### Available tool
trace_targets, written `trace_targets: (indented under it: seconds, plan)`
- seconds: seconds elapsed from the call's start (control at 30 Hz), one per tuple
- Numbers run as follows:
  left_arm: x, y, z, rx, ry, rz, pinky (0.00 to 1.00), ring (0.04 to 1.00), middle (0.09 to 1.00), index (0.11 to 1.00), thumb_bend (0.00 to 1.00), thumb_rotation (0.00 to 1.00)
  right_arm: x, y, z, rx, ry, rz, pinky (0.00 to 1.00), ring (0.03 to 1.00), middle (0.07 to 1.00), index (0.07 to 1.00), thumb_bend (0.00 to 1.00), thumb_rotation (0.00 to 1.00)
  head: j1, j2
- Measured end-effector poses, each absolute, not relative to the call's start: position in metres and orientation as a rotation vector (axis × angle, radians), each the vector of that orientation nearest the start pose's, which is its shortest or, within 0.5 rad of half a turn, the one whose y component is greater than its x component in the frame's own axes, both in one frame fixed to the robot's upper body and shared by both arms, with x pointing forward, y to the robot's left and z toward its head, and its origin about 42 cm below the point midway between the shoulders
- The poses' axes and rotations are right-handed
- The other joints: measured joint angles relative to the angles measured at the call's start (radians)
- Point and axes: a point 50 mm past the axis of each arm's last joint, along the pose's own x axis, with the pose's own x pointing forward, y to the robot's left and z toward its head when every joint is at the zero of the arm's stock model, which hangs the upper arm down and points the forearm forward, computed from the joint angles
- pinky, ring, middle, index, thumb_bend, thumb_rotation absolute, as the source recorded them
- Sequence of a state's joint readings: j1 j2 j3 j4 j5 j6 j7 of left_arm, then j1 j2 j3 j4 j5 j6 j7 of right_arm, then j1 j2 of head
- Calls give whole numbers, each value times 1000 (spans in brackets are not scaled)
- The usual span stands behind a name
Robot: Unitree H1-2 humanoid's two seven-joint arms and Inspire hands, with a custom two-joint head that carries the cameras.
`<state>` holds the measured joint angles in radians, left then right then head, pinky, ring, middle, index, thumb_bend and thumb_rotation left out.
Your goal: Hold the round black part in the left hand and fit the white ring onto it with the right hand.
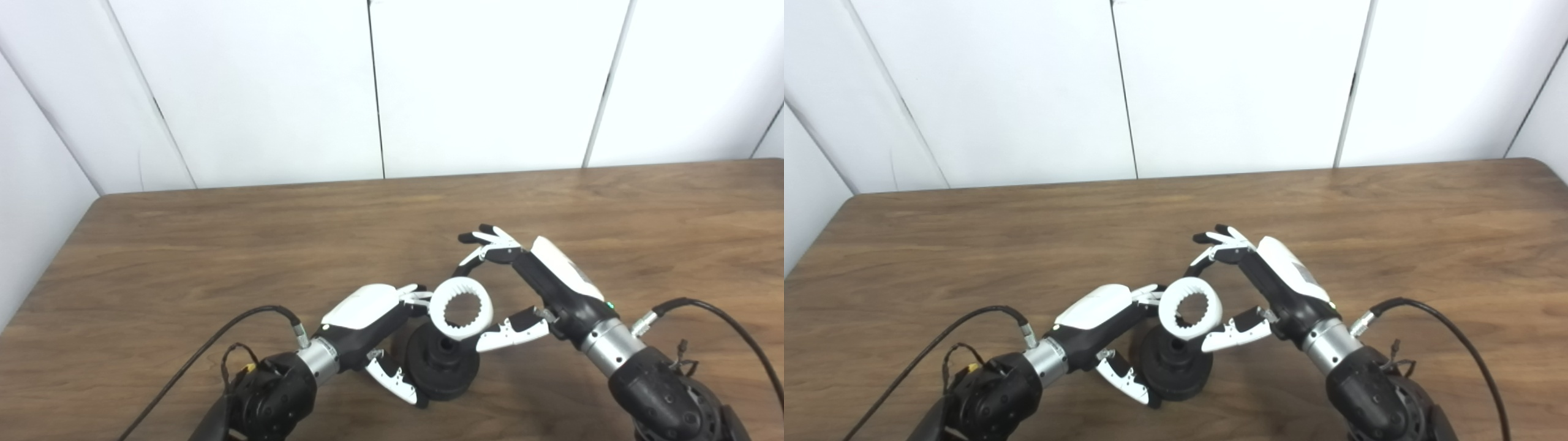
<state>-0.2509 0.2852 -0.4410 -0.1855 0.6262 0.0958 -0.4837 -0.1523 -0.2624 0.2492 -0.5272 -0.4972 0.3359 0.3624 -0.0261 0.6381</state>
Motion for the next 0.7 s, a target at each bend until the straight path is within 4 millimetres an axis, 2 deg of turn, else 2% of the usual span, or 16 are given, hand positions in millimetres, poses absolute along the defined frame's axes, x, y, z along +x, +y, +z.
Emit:
trace_targets:
  seconds: [0.7]
  plan:
    - [317,151,171,1008,-192,-765,865,979,918,700,922,189,271,-186,222,-693,-213,417,914,977,893,492,521,166,11,11]
